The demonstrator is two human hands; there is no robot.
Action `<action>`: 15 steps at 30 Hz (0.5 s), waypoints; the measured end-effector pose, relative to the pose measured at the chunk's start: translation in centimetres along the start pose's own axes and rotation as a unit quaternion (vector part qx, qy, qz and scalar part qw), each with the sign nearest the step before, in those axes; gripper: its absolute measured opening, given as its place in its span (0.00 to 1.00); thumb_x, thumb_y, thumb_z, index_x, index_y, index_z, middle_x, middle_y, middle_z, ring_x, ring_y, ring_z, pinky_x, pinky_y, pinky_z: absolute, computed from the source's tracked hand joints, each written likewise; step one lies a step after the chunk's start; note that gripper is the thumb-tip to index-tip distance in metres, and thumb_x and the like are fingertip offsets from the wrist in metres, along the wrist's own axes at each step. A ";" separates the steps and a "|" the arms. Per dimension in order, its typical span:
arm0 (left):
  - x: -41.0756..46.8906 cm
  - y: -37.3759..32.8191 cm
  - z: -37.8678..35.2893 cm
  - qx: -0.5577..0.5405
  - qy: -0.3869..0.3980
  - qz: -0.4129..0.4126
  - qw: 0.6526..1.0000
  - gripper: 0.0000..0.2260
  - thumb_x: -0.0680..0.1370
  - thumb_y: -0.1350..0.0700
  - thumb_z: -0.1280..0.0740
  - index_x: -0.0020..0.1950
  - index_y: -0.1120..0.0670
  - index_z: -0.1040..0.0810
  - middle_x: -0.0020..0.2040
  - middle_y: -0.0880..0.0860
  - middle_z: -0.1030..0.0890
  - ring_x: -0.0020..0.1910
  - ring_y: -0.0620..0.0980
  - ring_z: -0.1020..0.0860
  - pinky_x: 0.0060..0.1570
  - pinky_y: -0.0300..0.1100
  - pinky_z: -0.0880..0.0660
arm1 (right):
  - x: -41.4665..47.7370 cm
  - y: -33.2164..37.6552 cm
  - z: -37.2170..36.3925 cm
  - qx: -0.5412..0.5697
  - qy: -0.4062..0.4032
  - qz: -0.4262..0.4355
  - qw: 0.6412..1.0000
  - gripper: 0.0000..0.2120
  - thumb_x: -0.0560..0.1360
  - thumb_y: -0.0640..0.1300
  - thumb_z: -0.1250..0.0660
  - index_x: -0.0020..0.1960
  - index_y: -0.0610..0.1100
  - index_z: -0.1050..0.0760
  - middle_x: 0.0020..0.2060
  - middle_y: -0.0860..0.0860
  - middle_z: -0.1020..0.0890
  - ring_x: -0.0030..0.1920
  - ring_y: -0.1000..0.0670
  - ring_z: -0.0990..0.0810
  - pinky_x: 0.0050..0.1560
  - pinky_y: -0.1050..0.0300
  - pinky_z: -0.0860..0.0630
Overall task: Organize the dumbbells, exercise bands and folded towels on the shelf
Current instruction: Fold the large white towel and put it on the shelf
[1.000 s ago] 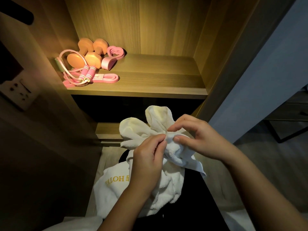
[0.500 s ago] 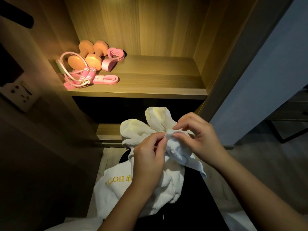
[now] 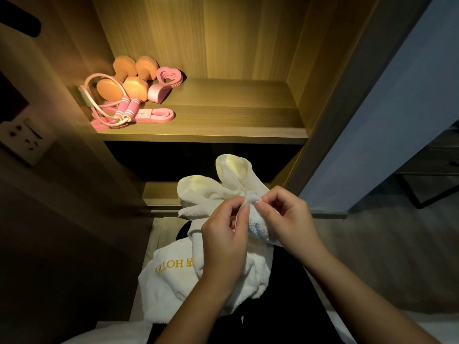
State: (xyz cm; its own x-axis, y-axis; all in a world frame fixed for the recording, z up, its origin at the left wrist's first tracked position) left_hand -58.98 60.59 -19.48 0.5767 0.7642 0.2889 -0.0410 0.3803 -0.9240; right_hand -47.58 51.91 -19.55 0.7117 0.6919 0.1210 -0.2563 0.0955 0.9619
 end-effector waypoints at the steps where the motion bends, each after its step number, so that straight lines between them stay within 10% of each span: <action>1: 0.0 0.2 0.0 -0.002 0.007 0.005 1.000 0.05 0.80 0.56 0.34 0.52 0.54 0.18 0.43 0.45 0.18 0.43 0.46 0.20 0.40 0.35 0.24 | 0.0 0.0 0.0 0.002 0.003 -0.005 1.000 0.07 0.75 0.41 0.29 0.40 0.45 0.24 0.29 0.52 0.24 0.28 0.55 0.27 0.32 0.57 0.30; 8: 0.6 -0.3 0.3 0.022 0.046 -0.059 0.997 0.09 0.79 0.57 0.35 0.55 0.56 0.18 0.47 0.45 0.17 0.48 0.42 0.20 0.46 0.32 0.25 | 1.1 2.0 1.5 -0.143 0.074 0.106 0.981 0.15 0.73 0.53 0.31 0.58 0.51 0.23 0.53 0.58 0.22 0.56 0.54 0.22 0.53 0.55 0.23; 15: 1.2 -1.6 0.1 0.009 0.041 -0.089 0.995 0.06 0.79 0.61 0.33 0.51 0.53 0.18 0.44 0.42 0.18 0.45 0.40 0.20 0.43 0.30 0.26 | 2.4 4.3 2.3 -0.200 0.153 0.162 0.954 0.08 0.74 0.49 0.30 0.47 0.45 0.23 0.44 0.54 0.21 0.47 0.52 0.21 0.44 0.49 0.21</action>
State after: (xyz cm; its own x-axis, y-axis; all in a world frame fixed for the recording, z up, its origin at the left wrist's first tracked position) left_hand -58.34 60.95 -17.66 0.6410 0.6392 0.4249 0.0532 0.5153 -0.8554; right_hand -45.46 52.29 -14.58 0.3450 0.9018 0.2601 -0.7026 0.0644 0.7087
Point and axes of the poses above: each hand's wrist, its own x-axis towards the middle knuckle, its own z-axis out of the back of the hand, y = z × x, the point moved 4 cm from there along x, towards the middle knuckle
